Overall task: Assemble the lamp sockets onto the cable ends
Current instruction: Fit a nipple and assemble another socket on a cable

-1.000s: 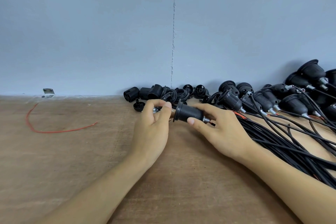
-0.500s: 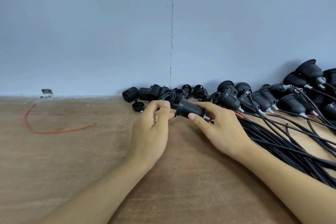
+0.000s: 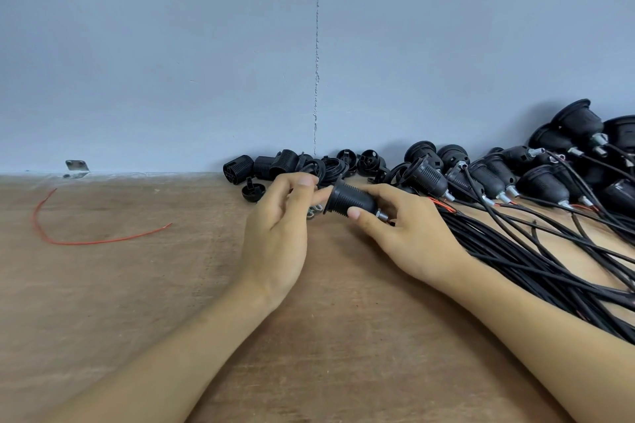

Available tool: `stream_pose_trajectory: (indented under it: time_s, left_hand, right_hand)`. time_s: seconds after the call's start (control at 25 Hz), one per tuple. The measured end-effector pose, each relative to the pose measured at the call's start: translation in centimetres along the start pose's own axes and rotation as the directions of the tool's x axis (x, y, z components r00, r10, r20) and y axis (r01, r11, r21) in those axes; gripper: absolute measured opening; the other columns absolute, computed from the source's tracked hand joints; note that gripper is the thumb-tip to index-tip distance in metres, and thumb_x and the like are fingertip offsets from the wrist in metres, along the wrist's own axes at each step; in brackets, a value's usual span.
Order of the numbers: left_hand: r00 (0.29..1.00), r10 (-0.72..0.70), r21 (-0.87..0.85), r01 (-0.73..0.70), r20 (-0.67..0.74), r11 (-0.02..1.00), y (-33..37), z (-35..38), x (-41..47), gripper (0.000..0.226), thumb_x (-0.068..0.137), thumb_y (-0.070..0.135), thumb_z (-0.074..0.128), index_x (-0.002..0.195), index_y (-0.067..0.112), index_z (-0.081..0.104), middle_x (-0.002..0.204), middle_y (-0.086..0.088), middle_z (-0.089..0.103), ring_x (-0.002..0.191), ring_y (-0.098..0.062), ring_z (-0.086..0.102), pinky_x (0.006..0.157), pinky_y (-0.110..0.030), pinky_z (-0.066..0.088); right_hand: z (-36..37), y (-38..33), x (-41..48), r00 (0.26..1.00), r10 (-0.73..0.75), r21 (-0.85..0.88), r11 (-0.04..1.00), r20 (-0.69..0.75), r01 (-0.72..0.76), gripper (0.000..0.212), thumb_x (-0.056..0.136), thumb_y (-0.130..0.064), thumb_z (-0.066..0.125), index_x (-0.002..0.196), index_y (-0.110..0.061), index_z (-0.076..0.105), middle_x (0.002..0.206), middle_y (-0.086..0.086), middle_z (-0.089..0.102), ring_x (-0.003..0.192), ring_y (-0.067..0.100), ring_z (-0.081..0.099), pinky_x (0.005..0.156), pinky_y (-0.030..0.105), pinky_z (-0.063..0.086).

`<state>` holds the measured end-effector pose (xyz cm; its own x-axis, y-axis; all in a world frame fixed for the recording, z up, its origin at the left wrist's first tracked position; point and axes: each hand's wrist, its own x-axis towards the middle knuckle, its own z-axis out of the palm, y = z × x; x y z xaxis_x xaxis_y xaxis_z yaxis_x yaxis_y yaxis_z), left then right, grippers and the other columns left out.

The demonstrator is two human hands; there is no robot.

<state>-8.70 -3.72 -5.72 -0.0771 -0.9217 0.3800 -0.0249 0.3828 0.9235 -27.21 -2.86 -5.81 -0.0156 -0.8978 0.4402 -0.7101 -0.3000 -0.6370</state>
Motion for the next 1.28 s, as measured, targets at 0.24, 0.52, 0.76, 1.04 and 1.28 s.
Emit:
stream_pose_trajectory:
  time_s: [0.24, 0.52, 0.76, 1.04, 1.28]
  left_hand:
    - [0.997, -0.07, 0.141, 0.073, -0.031, 0.987, -0.2, -0.2, 0.1, 0.031, 0.106, 0.048, 0.04, 0.098, 0.031, 0.065, 0.085, 0.019, 0.078, 0.092, 0.02, 0.062, 0.079, -0.005, 0.039]
    - [0.983, -0.185, 0.054, 0.184, 0.017, 0.981, -0.7, -0.1, 0.4, 0.029, 0.102, 0.058, 0.042, 0.095, 0.048, 0.067, 0.098, 0.016, 0.077, 0.101, 0.005, 0.067, 0.098, -0.03, 0.045]
    - [0.997, -0.075, -0.075, 0.076, 0.018, 0.994, -0.1, 0.0, 0.7, 0.034, 0.093, 0.053, 0.043, 0.107, 0.031, 0.064, 0.107, 0.011, 0.078, 0.113, -0.001, 0.066, 0.112, -0.041, 0.042]
    - [1.0, 0.004, 0.108, -0.002, -0.017, 0.994, 0.0, 0.0, -0.1, 0.032, 0.108, 0.045, 0.039, 0.096, 0.03, 0.065, 0.088, 0.018, 0.078, 0.096, 0.019, 0.063, 0.08, -0.003, 0.039]
    - [0.994, -0.106, 0.116, 0.102, 0.029, 0.988, -0.1, 0.0, 0.0, 0.032, 0.106, 0.053, 0.035, 0.096, 0.042, 0.063, 0.096, 0.016, 0.075, 0.091, 0.02, 0.06, 0.076, -0.001, 0.036]
  right_hand:
    - [-0.2, 0.0, 0.0, 1.0, 0.004, 0.013, 1.0, 0.013, -0.004, 0.029, 0.091, -0.04, 0.068, 0.119, -0.033, 0.067, 0.1, -0.018, 0.071, 0.097, -0.002, 0.063, 0.086, 0.015, 0.046]
    - [-0.3, -0.6, -0.3, 0.996, -0.042, 0.023, 0.999, 0.074, 0.04, 0.031, 0.09, -0.038, 0.069, 0.119, -0.028, 0.068, 0.101, -0.012, 0.072, 0.096, 0.004, 0.064, 0.09, 0.026, 0.049]
    - [0.0, -0.6, -0.2, 0.992, -0.063, -0.025, 0.998, 0.108, 0.066, 0.03, 0.091, -0.038, 0.067, 0.119, -0.028, 0.067, 0.1, -0.011, 0.071, 0.096, 0.008, 0.064, 0.092, 0.036, 0.051]
    - [-0.4, -0.1, 0.1, 1.0, 0.003, 0.048, 0.999, -0.021, -0.001, 0.023, 0.093, -0.033, 0.067, 0.116, -0.032, 0.067, 0.097, -0.03, 0.066, 0.096, -0.017, 0.058, 0.078, -0.001, 0.037]
    - [-0.4, -0.6, -0.2, 0.995, -0.067, 0.053, 0.997, 0.077, 0.063, 0.033, 0.091, -0.035, 0.069, 0.122, -0.027, 0.067, 0.109, -0.014, 0.071, 0.104, 0.002, 0.064, 0.092, 0.02, 0.049]
